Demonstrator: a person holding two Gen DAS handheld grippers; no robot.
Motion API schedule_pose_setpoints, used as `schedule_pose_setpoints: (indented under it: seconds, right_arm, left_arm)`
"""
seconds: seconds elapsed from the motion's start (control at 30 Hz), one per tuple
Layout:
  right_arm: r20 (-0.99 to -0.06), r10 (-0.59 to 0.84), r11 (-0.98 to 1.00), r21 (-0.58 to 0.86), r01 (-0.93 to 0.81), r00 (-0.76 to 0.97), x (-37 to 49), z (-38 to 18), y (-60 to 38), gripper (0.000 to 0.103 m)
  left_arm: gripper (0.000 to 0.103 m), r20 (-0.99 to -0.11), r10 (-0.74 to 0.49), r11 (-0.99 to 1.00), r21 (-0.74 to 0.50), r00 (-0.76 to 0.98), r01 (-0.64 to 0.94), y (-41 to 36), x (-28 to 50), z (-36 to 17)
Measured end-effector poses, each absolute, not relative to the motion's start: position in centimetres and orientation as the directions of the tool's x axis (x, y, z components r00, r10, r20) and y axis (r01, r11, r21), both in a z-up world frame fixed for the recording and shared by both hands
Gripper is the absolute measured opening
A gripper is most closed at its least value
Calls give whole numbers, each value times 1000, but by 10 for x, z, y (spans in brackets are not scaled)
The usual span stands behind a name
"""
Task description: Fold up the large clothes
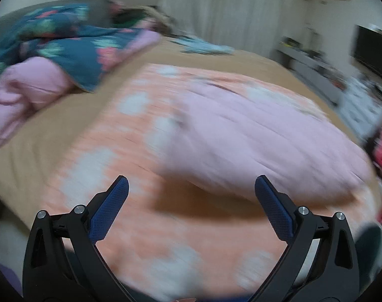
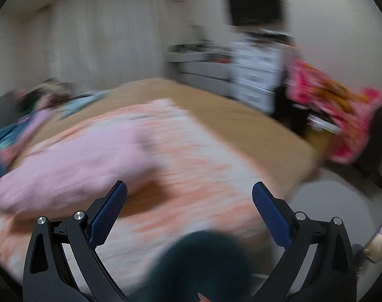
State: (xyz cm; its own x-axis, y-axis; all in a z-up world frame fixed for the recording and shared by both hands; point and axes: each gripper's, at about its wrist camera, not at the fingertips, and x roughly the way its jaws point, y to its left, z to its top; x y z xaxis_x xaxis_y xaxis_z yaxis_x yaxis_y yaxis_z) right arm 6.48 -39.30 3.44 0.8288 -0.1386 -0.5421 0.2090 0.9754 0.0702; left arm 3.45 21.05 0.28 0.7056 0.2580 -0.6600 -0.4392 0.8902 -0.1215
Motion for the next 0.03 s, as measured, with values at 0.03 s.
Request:
schedule_pose_setpoints:
  seconds: [0.03]
  right_arm:
    - [-557,-204,957,62,285,805,73,26,-417,99]
  left_arm:
    - [94,-662,302,866,-111,686,-488,240,41,3]
